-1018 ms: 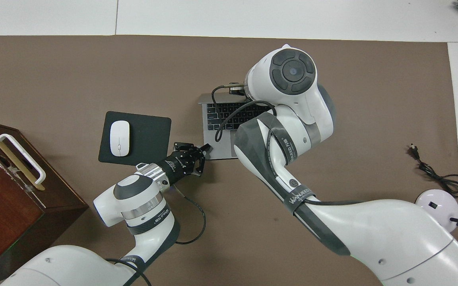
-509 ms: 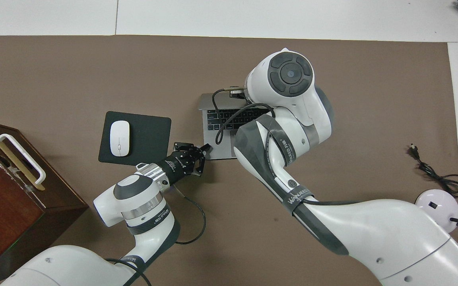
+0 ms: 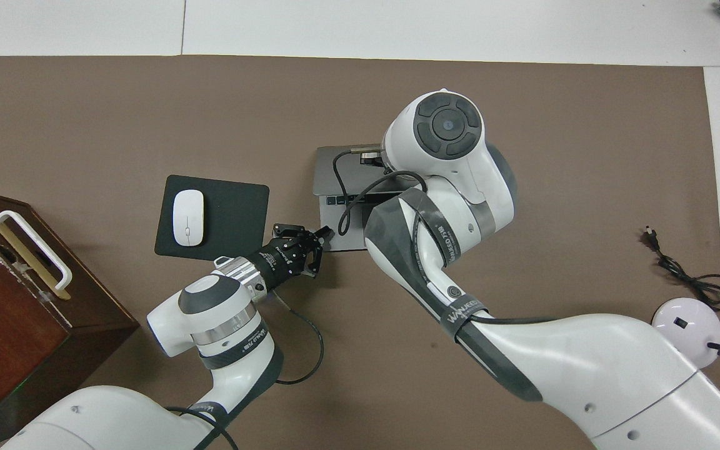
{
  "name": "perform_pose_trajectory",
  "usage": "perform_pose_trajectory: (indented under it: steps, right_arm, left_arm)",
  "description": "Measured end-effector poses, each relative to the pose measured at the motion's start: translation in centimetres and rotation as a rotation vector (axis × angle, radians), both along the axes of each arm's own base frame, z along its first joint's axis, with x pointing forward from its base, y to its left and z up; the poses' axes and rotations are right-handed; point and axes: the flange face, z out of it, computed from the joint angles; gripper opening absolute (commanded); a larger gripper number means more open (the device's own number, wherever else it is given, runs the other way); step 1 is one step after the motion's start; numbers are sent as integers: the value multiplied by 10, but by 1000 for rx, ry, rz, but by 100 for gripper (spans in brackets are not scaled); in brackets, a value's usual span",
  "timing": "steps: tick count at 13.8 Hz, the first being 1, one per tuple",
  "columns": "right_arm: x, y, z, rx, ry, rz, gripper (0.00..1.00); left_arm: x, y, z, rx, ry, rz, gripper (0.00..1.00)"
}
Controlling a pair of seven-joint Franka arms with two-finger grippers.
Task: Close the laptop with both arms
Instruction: 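Press the screen further down with the right gripper against the base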
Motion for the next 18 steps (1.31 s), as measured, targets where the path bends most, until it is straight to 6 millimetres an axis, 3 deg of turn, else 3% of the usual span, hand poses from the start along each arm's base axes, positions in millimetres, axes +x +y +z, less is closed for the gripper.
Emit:
perform_pose_trajectory:
  steps: [4, 18]
  right_arm:
    - [-9, 11, -9, -1, 18, -16, 0]
    - [-18, 10, -30, -21, 55, -13, 0]
  left_arm:
    - [0, 0, 0, 0, 0, 0, 0]
    - [0, 0, 0, 5, -4, -3, 0]
